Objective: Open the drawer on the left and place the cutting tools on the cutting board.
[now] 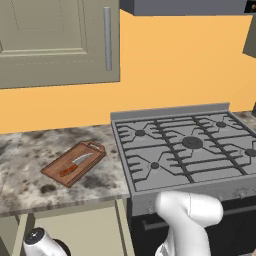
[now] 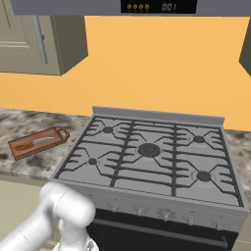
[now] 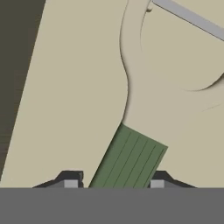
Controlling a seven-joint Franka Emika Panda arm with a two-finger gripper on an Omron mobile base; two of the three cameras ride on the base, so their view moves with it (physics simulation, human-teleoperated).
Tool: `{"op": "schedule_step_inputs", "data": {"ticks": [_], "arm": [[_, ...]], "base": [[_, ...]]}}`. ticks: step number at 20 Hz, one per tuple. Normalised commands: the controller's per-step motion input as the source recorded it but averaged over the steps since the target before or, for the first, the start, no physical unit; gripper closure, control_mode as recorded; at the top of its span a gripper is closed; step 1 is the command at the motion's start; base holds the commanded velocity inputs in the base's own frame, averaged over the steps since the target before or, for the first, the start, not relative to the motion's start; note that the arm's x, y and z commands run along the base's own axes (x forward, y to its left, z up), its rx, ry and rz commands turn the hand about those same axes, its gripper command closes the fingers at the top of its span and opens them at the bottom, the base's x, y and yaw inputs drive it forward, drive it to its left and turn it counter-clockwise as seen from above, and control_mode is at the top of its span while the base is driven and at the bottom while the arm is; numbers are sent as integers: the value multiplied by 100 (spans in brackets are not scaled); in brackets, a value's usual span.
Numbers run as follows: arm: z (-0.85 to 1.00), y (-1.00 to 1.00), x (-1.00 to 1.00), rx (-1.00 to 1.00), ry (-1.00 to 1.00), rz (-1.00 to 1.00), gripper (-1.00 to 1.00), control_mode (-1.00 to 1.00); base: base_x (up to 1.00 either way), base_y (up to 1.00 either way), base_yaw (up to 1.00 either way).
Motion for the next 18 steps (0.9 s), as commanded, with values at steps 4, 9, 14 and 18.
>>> {"op": "schedule_step_inputs", "data": {"ticks": [4, 9, 14, 18], "arm": [[100, 0, -6, 31, -21, -21, 100, -100], [100, -11, 8, 25, -14, -20, 100, -100], [100, -32, 39, 14, -13, -18, 100, -100], [100, -34, 90, 16, -6, -22, 100, -100]], "base": [[0, 0, 0], [0, 0, 0], [0, 0, 0], [0, 0, 0]]}}
